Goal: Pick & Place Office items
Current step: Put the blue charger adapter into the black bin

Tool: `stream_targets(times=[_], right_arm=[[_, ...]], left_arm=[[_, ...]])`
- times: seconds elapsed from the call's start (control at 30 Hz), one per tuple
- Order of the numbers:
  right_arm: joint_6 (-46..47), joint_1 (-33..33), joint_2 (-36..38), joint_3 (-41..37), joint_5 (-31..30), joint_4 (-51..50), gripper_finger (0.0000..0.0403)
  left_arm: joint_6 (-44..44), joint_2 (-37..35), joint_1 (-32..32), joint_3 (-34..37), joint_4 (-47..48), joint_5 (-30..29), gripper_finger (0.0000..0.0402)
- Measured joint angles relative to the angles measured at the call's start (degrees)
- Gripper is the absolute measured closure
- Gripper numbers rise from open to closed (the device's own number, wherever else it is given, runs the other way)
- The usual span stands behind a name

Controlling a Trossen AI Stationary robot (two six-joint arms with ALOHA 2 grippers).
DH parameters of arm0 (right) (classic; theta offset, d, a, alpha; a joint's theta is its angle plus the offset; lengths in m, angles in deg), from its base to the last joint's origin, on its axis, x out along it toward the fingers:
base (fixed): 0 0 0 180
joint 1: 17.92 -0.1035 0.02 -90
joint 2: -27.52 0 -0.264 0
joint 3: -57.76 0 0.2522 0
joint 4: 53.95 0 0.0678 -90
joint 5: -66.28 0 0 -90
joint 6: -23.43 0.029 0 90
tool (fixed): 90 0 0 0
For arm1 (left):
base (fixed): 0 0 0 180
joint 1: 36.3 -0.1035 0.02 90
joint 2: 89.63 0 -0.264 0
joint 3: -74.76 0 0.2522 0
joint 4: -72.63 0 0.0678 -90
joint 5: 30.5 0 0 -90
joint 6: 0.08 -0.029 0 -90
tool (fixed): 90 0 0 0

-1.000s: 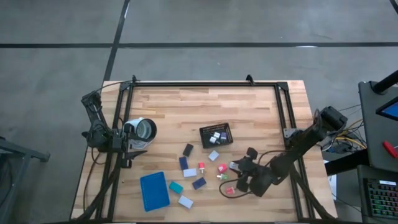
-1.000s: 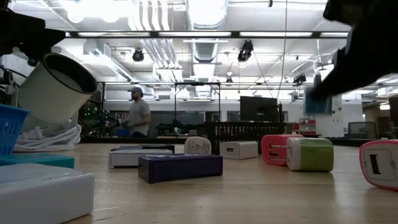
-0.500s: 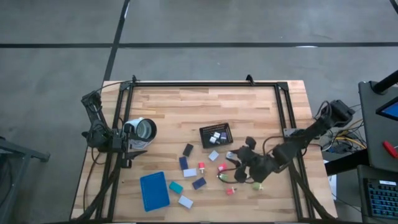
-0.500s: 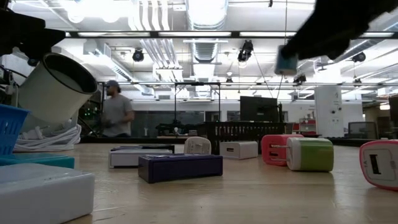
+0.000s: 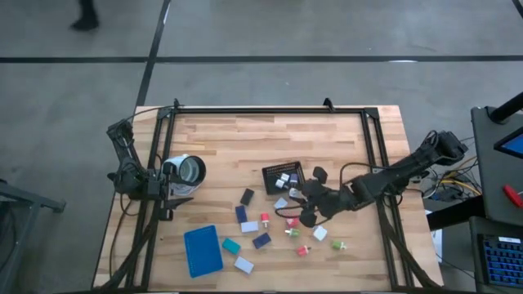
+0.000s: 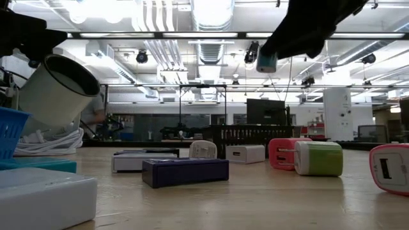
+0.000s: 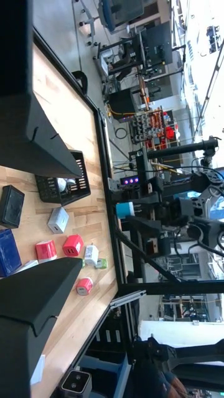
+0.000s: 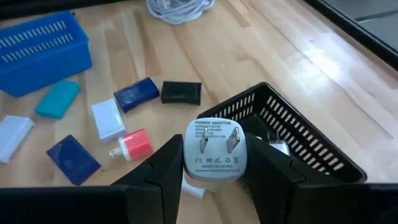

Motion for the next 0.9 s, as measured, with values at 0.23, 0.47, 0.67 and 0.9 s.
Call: stream_targets(times=[0.23,0.47,0.67,0.9], right_arm=[[-5.16,2.85,-1.64,0.09,0.9,3.53,0.0264],[-5.3,5.8,-1.63,0.11,3.08,4.31,0.0264],[-5.33,7.39,-3.5,-0.13,3.49,4.57,0.0264],[-5.35,10.68,-8.27,-0.07,3.67,5.9,0.0264]], left_arm=[[0.0,0.0,0.01,0.0,0.0,0.0,0.0177],[0.0,0.0,0.02,0.0,0.0,0.02,0.0177],[-0.01,0.0,0.01,0.01,0.0,0.01,0.0177],[0.0,0.0,0.0,0.02,0.0,0.0,0.0177]])
